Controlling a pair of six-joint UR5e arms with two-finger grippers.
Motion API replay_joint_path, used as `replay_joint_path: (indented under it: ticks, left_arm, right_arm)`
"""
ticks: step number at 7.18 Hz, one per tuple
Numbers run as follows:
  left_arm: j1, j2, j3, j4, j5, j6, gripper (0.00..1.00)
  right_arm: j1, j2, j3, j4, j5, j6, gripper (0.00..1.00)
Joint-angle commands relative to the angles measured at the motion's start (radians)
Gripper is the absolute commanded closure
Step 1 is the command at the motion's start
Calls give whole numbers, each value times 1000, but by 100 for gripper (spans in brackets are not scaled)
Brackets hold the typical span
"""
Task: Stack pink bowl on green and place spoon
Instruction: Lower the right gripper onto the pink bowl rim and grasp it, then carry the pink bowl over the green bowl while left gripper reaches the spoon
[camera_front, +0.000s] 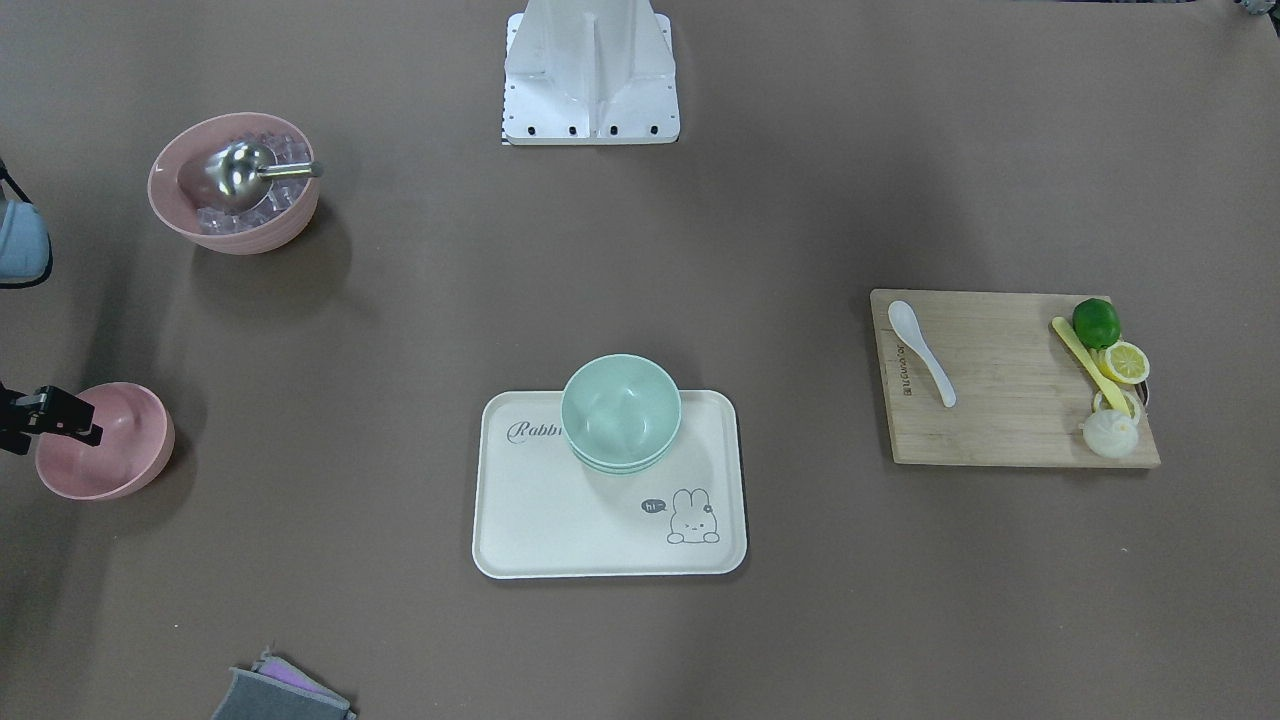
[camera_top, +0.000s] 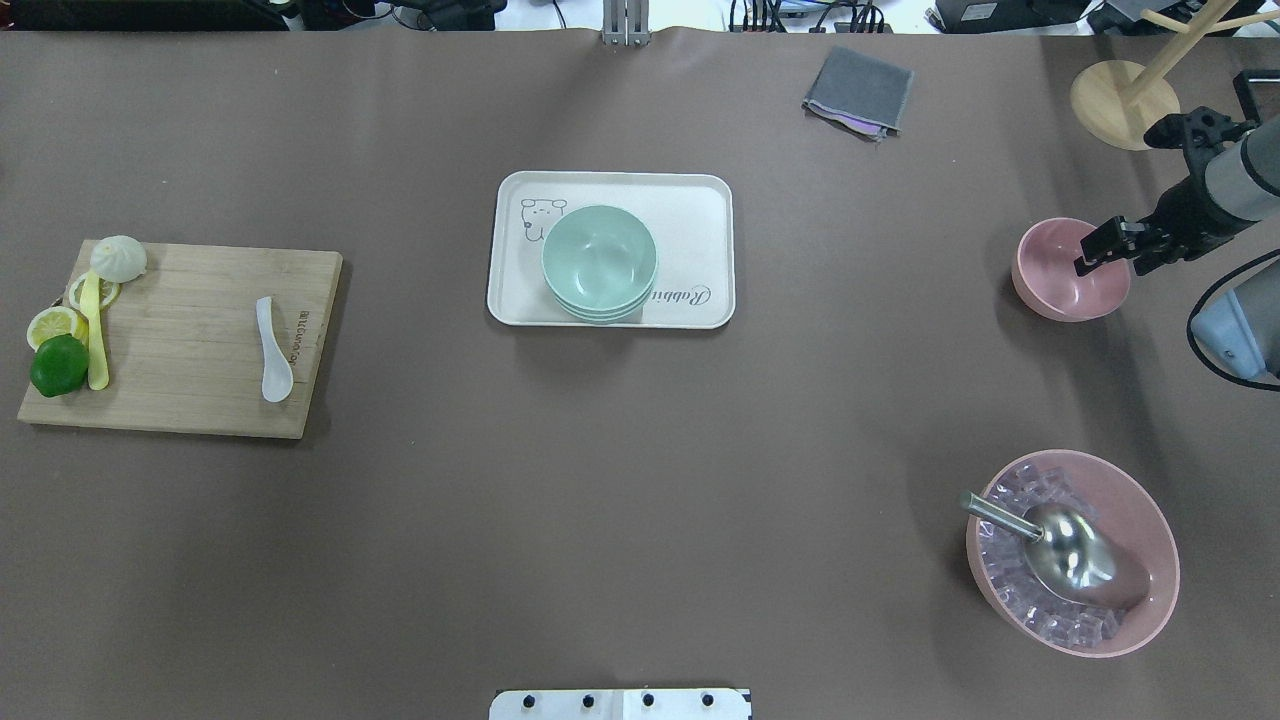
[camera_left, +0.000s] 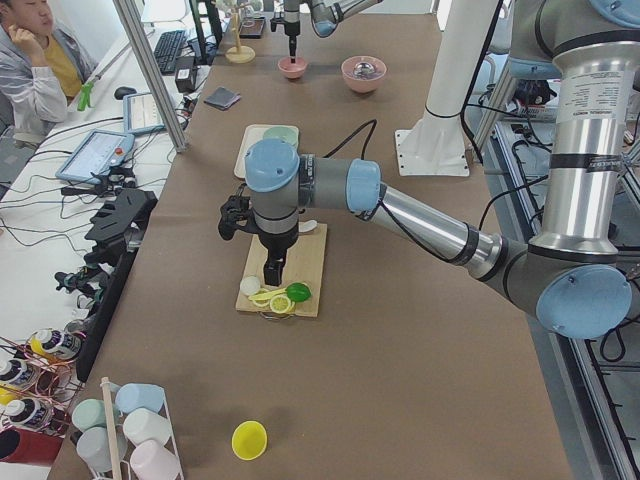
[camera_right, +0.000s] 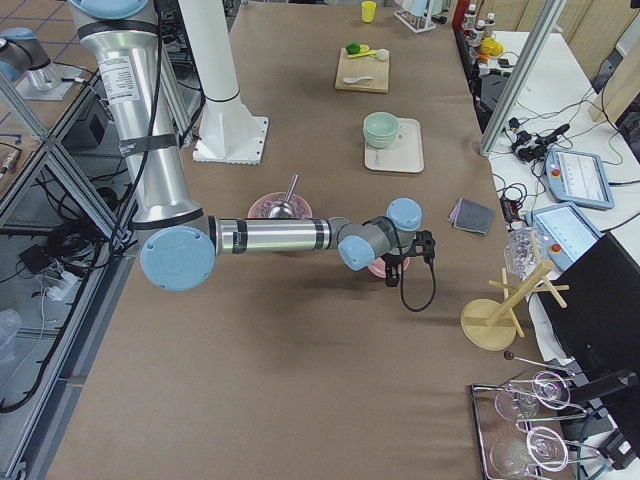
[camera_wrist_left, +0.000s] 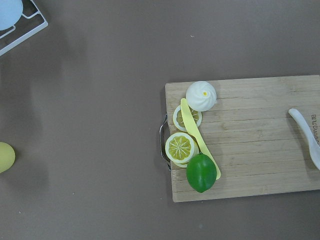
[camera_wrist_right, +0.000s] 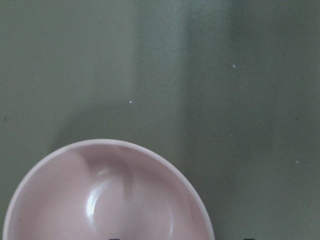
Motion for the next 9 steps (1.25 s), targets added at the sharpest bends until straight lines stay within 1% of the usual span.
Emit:
replay_joint_path:
  ticks: [1, 3, 4, 5, 6, 7, 8, 9]
  left_arm:
    - [0, 5, -2, -3, 0, 3, 1]
    - [6, 0, -3, -2, -2, -2, 1]
    - [21, -1, -5, -6, -11, -95, 2]
    - [102, -4, -24, -81, -14, -282, 3]
    - [191, -6, -31, -188, -11, -506, 8]
    - [310, -36, -9, -287, -1, -731, 12]
    - [416, -109, 30, -325, 4, -910, 15]
    - [470, -159, 90, -331, 15, -946, 16]
  right_arm:
    - [-7, 4, -17, 5, 1, 9, 100]
    - [-4, 4, -16, 3, 8, 11, 100]
    - [-3, 5, -10, 0, 8, 12, 100]
    - [5, 16, 10, -7, 31, 20, 100]
    - [5, 78, 57, -38, 75, 154, 100]
    - [-2, 141, 129, -90, 88, 315, 100]
    - [-43, 219, 200, -168, 94, 441, 100]
    - [-111, 299, 238, -187, 79, 605, 100]
